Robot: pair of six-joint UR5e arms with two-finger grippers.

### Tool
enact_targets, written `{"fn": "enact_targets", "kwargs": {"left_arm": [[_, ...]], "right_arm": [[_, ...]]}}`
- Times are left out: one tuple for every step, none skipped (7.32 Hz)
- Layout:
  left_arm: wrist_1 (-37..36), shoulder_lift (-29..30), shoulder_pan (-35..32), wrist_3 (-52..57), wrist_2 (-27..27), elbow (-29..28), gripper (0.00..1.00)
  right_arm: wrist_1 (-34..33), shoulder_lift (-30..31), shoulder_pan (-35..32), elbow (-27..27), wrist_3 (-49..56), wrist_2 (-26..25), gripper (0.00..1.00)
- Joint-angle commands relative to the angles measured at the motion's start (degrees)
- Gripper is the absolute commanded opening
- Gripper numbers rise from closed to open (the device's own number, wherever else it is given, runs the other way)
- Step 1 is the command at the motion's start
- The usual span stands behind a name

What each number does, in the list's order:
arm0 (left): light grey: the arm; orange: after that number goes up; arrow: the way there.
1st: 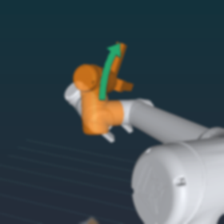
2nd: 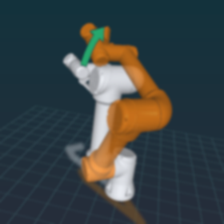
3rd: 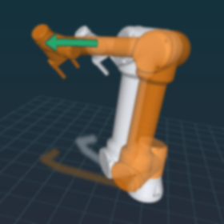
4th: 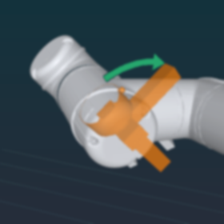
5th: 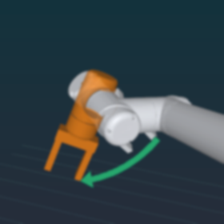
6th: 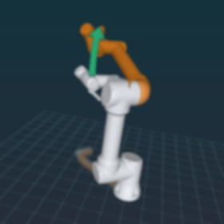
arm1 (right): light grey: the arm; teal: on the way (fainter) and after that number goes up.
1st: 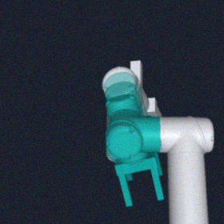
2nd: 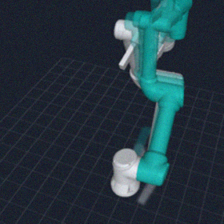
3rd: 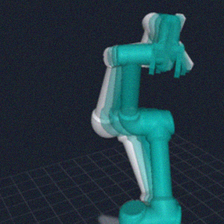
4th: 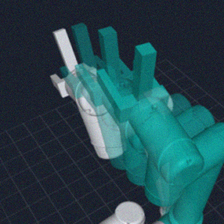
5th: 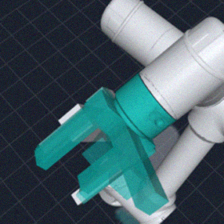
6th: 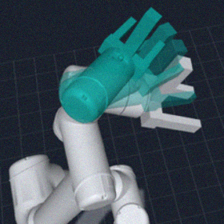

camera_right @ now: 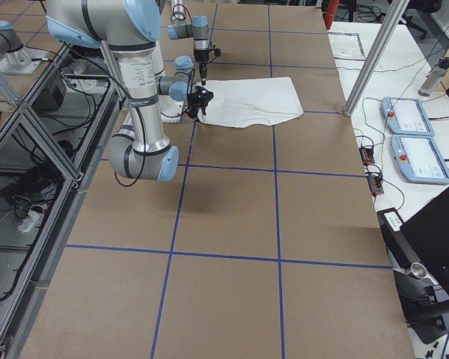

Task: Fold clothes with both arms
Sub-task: 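Grasp the near edge of the folded shirt with both grippers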

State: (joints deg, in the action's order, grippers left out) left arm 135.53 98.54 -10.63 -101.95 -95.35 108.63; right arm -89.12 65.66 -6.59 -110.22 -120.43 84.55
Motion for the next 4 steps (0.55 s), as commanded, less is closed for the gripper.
{"fn": "enact_targets", "kwargs": {"left_arm": [[0.00,-0.02,-0.09,0.00,-0.01,0.00,0.00],[0.00,-0.02,0.00,0.00,-0.10,0.00,0.00],[0.00,-0.02,0.00,0.00,-0.10,0.00,0.00],[0.00,-0.02,0.00,0.00,-0.10,0.00,0.00]], "right_arm": [[0.00,-0.18,-0.09,0.00,0.02,-0.09,0.57],[-0.09,-0.18,0.00,0.00,0.11,-0.61,0.57],[-0.09,-0.18,0.00,0.00,0.19,-0.61,0.57],[-0.17,-0.27,0.00,0.26,0.20,-0.61,0.57]]}}
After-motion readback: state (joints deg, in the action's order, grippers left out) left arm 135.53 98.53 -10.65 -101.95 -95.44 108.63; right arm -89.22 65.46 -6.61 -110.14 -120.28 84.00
